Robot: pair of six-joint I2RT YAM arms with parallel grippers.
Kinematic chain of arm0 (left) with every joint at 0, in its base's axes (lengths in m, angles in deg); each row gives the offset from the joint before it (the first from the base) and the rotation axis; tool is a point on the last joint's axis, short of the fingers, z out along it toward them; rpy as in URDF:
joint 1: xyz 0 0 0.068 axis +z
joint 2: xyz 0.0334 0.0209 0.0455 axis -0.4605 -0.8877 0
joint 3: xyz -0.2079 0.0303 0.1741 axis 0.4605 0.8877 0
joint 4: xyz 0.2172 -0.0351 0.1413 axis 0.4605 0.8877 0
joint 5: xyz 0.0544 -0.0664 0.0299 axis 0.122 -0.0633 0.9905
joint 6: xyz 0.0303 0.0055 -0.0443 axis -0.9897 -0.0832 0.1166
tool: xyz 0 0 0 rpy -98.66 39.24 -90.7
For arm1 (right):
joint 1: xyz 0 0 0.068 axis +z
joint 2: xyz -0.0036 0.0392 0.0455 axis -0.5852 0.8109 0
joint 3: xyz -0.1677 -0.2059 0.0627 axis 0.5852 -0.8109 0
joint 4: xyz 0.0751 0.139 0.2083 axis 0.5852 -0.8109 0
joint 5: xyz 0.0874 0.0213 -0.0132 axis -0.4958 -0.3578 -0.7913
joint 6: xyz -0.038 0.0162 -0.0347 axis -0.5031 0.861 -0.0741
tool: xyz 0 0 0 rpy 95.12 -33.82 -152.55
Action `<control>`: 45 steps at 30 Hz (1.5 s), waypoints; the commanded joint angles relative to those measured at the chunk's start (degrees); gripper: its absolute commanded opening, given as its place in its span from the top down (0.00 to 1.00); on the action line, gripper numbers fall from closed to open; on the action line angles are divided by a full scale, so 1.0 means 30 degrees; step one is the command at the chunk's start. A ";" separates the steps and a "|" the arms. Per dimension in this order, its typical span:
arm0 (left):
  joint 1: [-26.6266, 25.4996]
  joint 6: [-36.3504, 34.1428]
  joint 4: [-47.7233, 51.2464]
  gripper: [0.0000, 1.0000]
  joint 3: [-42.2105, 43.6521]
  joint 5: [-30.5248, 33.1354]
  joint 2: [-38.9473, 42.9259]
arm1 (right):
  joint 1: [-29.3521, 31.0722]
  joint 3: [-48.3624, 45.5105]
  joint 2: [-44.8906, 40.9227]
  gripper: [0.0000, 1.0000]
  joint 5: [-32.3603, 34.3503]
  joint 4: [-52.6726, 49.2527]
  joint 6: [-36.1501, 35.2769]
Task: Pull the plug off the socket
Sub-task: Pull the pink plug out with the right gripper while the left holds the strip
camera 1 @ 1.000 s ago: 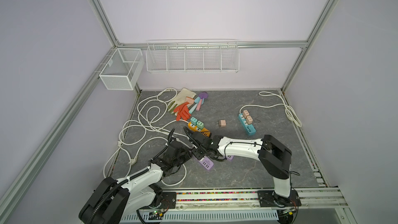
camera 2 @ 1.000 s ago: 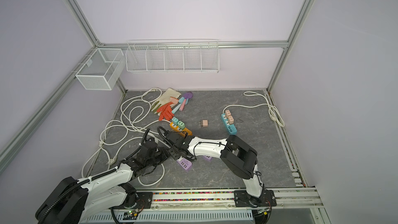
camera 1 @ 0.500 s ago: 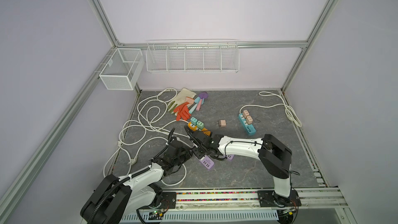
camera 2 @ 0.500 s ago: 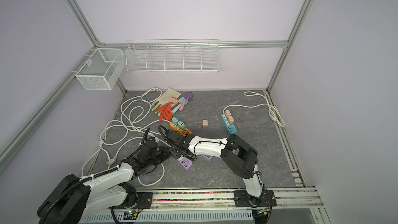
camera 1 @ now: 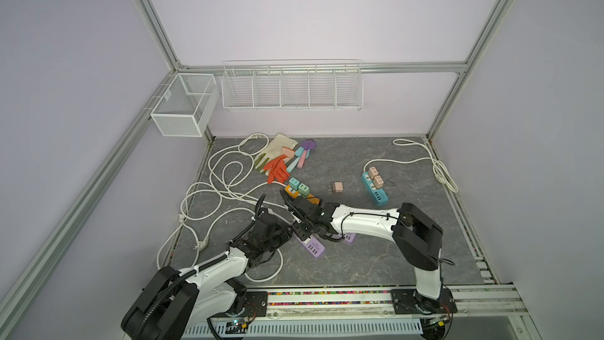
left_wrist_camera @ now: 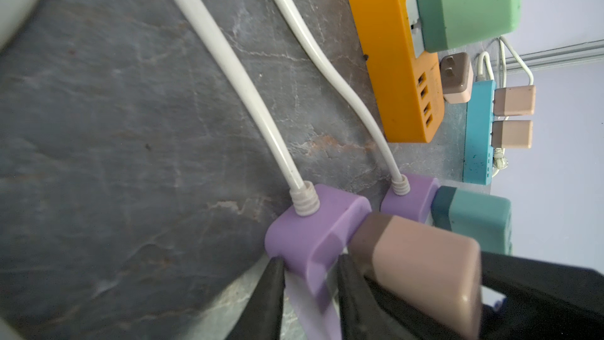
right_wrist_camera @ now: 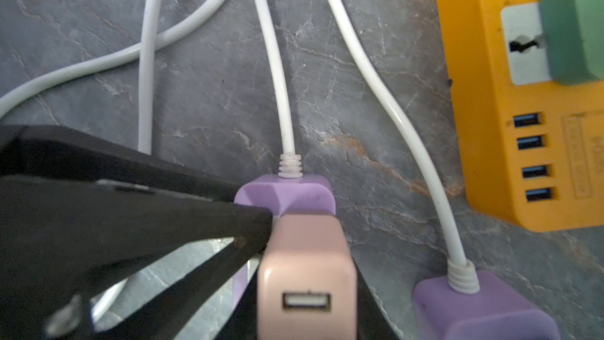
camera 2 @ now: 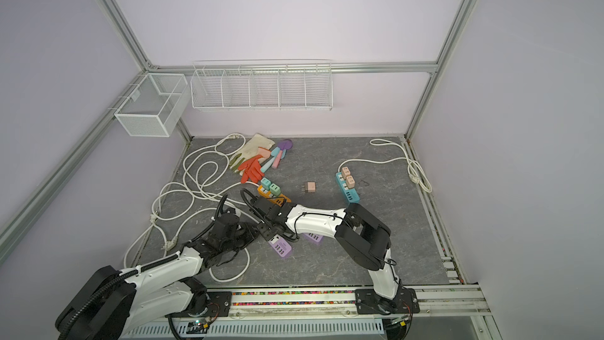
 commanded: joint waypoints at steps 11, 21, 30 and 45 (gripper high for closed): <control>-0.0673 0.0066 0.5234 0.72 0.1449 0.1259 0.1607 | 0.0342 0.0820 -0.0826 0.83 0.0086 -0.0155 -0.0151; -0.0681 0.0075 0.4992 0.72 0.1321 0.1051 0.1674 | 0.0977 0.0858 -0.0706 0.84 -0.0522 0.0049 -0.0232; -0.0761 0.0153 0.4774 0.72 0.1239 0.1192 0.1438 | 0.0641 0.1111 -0.0583 0.84 -0.0676 -0.0221 -0.0589; -0.0762 0.0084 0.5173 0.74 0.1735 0.1820 0.1445 | 0.0853 0.1996 0.0108 0.82 -0.1203 -0.0962 -0.1283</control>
